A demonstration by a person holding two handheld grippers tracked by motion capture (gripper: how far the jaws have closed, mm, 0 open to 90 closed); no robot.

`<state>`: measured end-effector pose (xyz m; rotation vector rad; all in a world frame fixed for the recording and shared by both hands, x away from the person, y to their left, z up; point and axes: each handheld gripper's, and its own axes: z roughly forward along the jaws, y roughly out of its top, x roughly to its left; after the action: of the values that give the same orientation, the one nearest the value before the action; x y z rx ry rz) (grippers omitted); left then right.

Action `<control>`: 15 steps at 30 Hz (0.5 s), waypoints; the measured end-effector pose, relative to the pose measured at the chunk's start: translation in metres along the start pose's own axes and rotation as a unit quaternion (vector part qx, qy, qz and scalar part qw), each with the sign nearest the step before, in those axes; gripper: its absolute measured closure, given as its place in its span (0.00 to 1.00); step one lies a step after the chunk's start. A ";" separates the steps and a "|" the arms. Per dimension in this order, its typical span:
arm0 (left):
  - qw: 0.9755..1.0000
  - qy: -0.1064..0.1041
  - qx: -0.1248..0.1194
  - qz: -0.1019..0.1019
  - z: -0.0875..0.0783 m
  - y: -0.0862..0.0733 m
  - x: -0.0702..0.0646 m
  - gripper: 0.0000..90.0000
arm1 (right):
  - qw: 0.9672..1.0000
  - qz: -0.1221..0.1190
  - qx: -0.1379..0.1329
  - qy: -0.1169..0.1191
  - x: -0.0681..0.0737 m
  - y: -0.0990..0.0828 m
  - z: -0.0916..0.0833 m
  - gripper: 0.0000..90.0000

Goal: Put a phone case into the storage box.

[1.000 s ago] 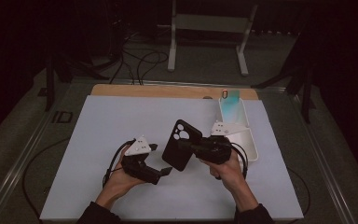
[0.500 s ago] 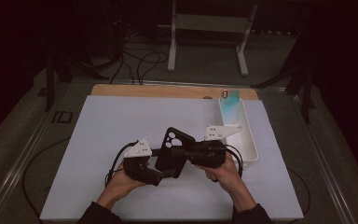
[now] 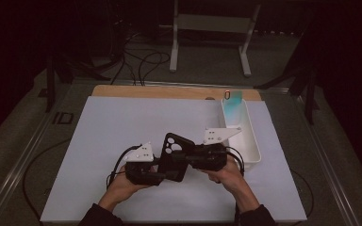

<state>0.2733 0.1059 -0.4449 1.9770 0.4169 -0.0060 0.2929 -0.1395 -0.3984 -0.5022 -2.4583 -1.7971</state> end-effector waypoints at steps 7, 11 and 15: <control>1.000 -0.012 0.005 -0.002 0.002 -0.002 0.000 0.81 | 1.000 -0.010 0.009 -0.010 -0.002 0.003 -0.001 0.83; 1.000 -0.014 0.010 -0.002 0.002 -0.003 0.000 0.88 | 1.000 -0.009 0.013 -0.012 -0.003 0.003 -0.001 0.76; 0.999 0.005 0.034 0.002 0.006 -0.005 -0.001 0.93 | 1.000 -0.011 0.014 -0.021 -0.003 0.003 -0.001 0.69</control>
<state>0.2721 0.1017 -0.4517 2.0464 0.4238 -0.0082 0.2963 -0.1402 -0.3960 -0.5182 -2.5220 -1.7753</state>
